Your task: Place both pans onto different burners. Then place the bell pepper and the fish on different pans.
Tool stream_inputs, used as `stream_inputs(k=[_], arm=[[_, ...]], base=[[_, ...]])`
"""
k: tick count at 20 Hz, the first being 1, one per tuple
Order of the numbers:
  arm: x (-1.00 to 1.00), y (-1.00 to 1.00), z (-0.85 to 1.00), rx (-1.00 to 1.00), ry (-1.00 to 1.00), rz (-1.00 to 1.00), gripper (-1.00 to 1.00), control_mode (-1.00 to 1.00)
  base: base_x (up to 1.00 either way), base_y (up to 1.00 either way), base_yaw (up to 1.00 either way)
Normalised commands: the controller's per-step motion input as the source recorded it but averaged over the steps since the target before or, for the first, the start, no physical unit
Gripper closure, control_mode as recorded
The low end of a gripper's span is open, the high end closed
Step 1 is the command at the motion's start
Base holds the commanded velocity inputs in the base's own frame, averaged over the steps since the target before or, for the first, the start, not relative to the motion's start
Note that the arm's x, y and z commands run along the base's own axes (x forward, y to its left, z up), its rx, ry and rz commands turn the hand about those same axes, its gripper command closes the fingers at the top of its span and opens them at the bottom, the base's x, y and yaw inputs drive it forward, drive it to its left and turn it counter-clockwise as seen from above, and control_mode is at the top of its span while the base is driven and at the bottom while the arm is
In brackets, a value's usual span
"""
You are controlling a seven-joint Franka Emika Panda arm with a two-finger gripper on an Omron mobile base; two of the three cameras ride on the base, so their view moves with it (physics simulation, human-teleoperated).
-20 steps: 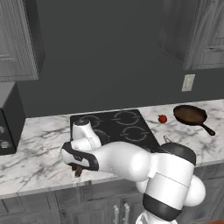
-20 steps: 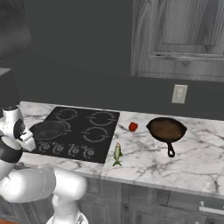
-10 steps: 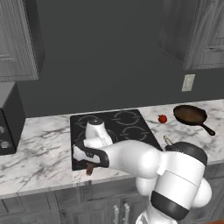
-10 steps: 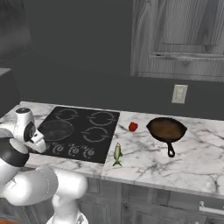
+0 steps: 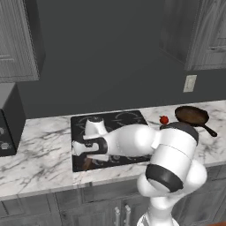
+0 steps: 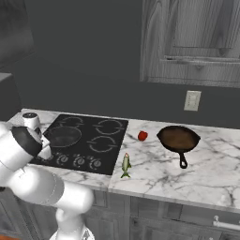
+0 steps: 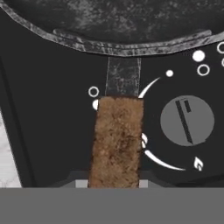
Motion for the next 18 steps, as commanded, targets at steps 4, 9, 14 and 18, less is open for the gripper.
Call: stream_inputs(k=[4, 9, 14, 18], arm=[[0.13, 0.39, -0.08, 0.0, 0.07, 0.0, 1.0, -1.0], [0.21, 0.32, -0.14, -0.04, 0.08, 0.0, 1.0, -1.0], [0.07, 0.18, -0.09, -0.04, 0.03, 0.0, -1.0, -1.0], [-0.05, -0.13, 0.02, -0.04, 0.0, 0.0, -1.0, -1.0]], base=[[0.0, 0.0, 0.0], [0.0, 0.0, 0.0], [0.0, 0.0, 0.0], [0.0, 0.0, 0.0]])
